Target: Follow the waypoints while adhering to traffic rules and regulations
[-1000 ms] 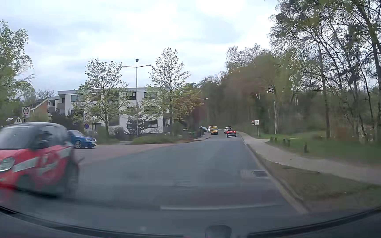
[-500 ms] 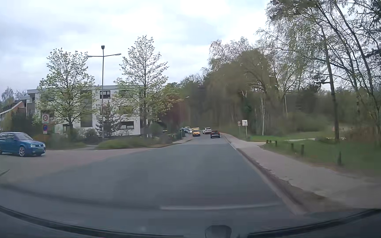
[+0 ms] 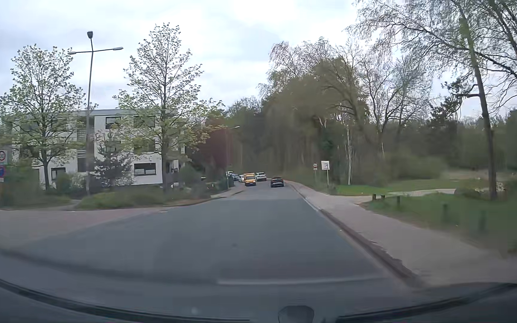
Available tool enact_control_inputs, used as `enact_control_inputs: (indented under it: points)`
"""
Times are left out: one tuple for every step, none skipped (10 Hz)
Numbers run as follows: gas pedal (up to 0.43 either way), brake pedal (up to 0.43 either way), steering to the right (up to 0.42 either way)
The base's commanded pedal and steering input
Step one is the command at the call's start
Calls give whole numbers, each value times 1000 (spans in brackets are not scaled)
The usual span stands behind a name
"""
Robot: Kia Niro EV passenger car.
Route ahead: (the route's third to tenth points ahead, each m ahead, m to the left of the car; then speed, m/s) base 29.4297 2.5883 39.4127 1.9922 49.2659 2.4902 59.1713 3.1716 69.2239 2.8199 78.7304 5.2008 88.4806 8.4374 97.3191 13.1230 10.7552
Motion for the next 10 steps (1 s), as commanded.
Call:
enact_control_inputs:
  points:
    - [138, 0, 18]
    - [138, 0, 15]
    - [138, 0, 12]
    - [138, 0, 10]
    - [138, 0, 9]
    - [130, 0, 8]
    - [130, 0, 7]
    - [130, 0, 6]
    - [130, 0, 6]
    - [130, 0, 6]
